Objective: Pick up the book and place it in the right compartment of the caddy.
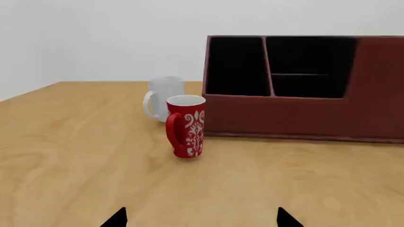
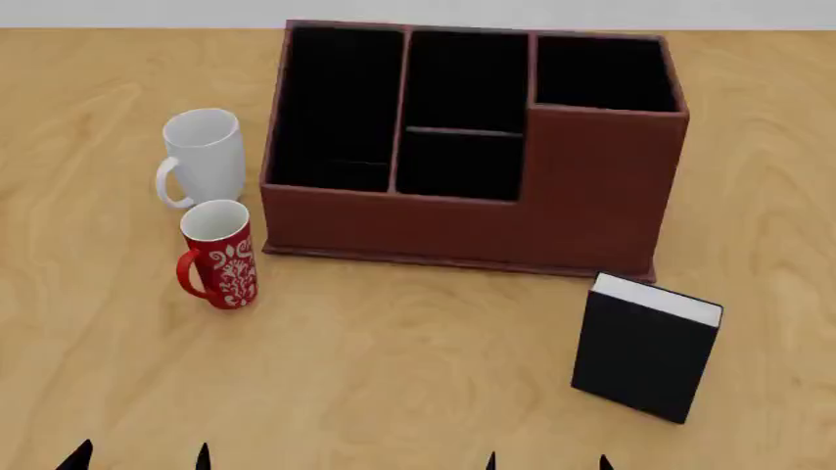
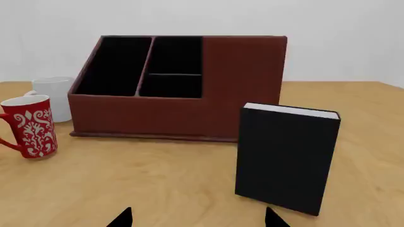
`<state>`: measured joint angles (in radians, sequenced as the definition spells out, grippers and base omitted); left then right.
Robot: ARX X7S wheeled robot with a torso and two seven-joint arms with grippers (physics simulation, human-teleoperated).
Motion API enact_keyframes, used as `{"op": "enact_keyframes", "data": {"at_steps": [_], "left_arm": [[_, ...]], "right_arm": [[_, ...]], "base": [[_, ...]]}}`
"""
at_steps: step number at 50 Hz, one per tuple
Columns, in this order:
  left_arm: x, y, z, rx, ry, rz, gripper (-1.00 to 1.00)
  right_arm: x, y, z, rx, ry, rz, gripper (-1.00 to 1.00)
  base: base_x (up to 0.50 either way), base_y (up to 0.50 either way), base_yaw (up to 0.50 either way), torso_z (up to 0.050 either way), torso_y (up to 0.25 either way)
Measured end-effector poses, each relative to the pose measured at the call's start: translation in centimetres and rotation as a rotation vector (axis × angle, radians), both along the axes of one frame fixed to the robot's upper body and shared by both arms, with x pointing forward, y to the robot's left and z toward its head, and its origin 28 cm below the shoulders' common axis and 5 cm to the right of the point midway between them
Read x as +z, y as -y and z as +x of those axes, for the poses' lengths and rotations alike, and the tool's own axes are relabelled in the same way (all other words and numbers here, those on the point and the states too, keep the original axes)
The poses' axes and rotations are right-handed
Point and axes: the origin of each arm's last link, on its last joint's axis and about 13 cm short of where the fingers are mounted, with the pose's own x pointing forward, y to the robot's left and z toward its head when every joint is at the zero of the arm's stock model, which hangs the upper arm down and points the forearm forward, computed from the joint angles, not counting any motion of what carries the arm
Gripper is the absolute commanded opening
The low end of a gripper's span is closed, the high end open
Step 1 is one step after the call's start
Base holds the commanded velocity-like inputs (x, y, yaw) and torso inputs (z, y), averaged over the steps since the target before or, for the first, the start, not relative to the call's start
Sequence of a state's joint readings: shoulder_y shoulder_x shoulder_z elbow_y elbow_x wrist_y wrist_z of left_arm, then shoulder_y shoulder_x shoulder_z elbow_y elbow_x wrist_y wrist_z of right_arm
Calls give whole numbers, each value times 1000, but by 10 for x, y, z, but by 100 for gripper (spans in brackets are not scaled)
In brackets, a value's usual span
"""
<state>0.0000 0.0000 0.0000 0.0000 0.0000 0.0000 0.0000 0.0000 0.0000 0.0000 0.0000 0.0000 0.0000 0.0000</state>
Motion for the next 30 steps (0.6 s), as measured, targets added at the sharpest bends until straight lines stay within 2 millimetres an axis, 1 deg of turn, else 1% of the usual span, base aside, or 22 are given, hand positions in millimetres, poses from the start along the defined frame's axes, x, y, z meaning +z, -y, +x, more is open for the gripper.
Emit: {"op": "enact_keyframes", "data": {"at_steps": [2,11,16,20,30], "left_arm": [[2,3,4,0,20,-13,100],[4,1,-1,-17,34,-10,100],[12,1,2,-26,65,-10,100],[28,1,7,-29,108,-19,100],[74,0,23,-37,207,-44,100]], "right_arm": [[1,6,-3,-6,13,-1,100],[3,3,-1,-4,16,-20,100],[13,5,3,-15,36,-29,100],[28,9,6,-22,69,-32,100],[72,19,10,-37,175,-47,100]], "base": [[0,0,-2,9,0],[0,0,0,50,0],[0,0,0,50,0],[0,0,0,50,0],[0,0,0,50,0]]}}
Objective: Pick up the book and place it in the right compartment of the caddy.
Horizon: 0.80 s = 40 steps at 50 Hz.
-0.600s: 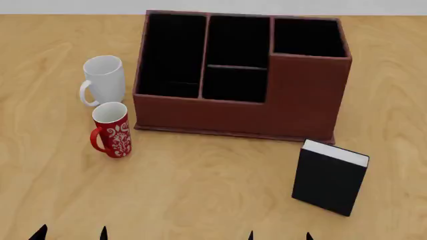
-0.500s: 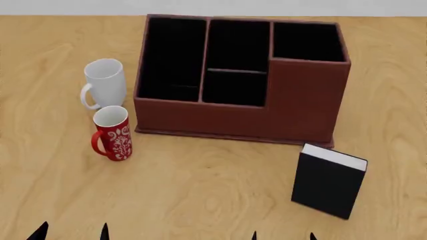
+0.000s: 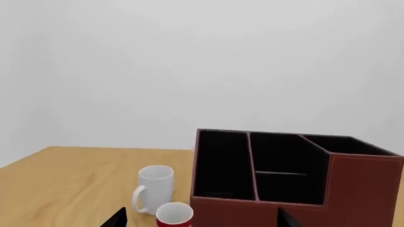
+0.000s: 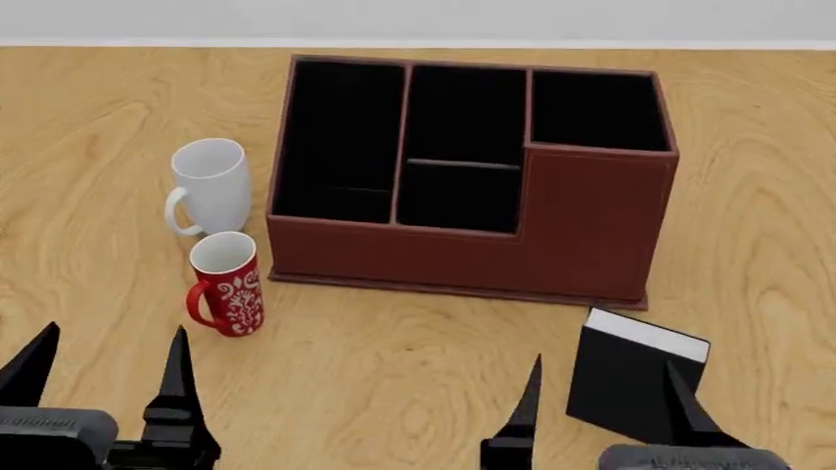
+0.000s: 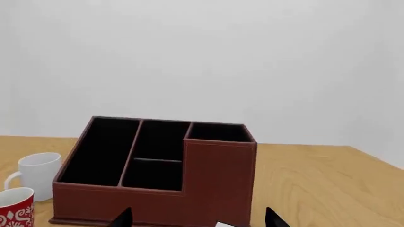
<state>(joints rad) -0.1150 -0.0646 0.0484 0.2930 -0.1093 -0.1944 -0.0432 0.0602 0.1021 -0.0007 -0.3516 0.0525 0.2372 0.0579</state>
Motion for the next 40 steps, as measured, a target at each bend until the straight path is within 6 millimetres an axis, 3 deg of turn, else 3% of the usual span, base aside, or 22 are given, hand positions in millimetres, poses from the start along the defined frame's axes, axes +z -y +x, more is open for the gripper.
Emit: {"op": "enact_keyframes", "data": {"at_steps": [11,26,40], "left_arm": [[22,0,7,-13,61,26,100],[25,-1,1,-47,82,81,100],[28,-1,-3,-43,104,117,100]], "right_arm": [[29,6,0,-3,54,-30,100],[36,10,-8,53,75,-40,100],[37,12,-12,60,90,-44,100]], "base": [[0,0,0,50,0],[66,-457,0,0,0],[403,-307,0,0,0]]}}
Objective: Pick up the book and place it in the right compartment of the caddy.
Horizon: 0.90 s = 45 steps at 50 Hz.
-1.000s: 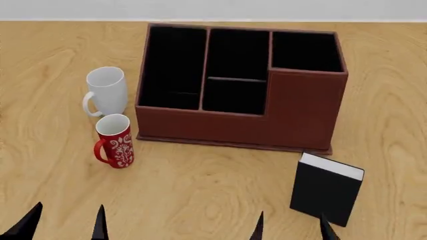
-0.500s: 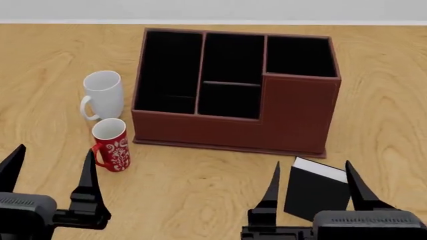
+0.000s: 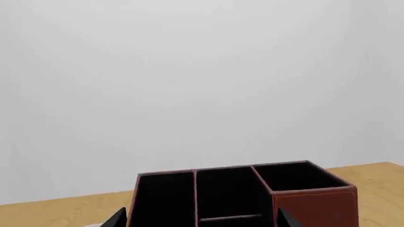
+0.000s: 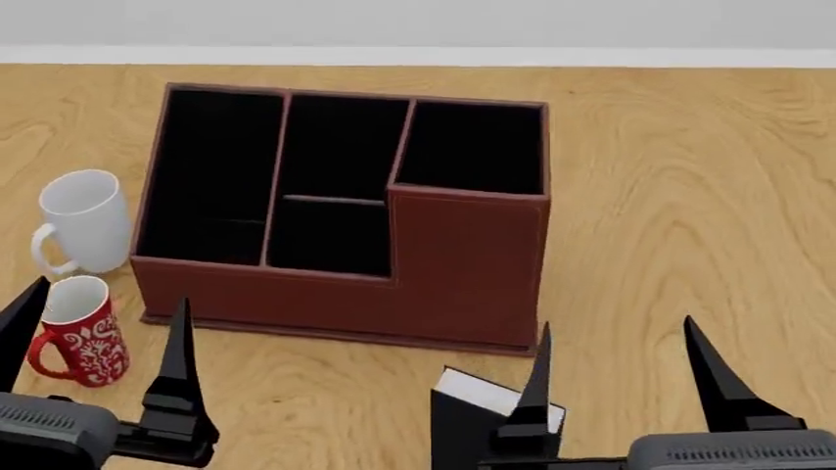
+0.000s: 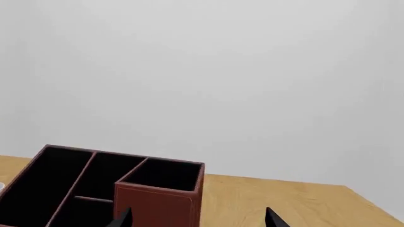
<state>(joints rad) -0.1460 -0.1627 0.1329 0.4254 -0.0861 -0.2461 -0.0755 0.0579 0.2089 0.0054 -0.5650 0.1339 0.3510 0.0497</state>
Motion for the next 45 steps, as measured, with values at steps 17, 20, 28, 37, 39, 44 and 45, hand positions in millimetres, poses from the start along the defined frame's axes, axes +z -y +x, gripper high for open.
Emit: {"op": "enact_keyframes", "data": {"at_steps": [17,20,28,37,39,44,45], "left_arm": [[-2,-3,-8,15,3,10,100],[-2,-3,-9,16,3,10,100],[-1,-3,-12,17,8,11,100],[0,-4,-13,15,10,12,100],[0,-4,-13,15,11,12,100],[0,-4,-13,15,13,12,100],[0,-4,-13,15,13,12,100]], "right_arm": [[1,-4,-6,7,-4,-30,100],[1,-4,-6,8,-6,-30,100],[0,-4,-7,-1,-10,-27,100],[0,-4,-7,15,-14,-10,100],[0,-4,-6,17,-19,-9,100],[0,-4,-5,2,-34,-10,100],[-1,-4,-4,-5,-38,-10,100]], "base": [[454,-232,0,0,0],[470,-197,0,0,0],[499,-90,0,0,2],[500,-13,0,0,0],[500,0,0,0,5],[20,0,0,0,2],[0,0,0,0,0]]}}
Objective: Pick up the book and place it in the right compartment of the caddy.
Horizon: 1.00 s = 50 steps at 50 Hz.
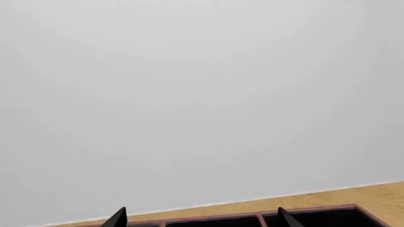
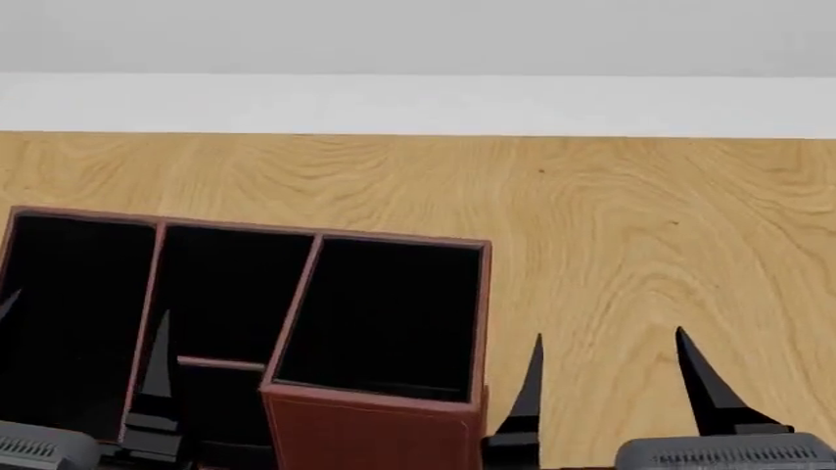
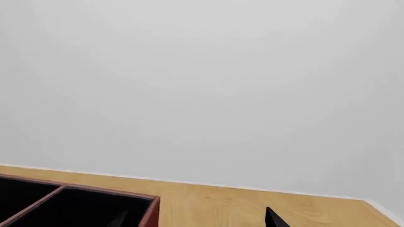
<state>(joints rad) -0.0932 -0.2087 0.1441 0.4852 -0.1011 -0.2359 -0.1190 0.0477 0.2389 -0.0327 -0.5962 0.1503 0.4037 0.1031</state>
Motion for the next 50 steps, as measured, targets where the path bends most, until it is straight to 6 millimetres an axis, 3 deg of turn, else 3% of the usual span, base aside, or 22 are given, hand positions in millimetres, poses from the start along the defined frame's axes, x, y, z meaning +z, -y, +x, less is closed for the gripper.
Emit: {"op": "enact_keyframes", "data": {"at_steps": [50], "left_arm": [[2,-2,-2,-1,10,1,100]], "right_arm": [[-2,-5,5,-13,-45,-60,100]], "base": [[0,0,500,0,0]]}}
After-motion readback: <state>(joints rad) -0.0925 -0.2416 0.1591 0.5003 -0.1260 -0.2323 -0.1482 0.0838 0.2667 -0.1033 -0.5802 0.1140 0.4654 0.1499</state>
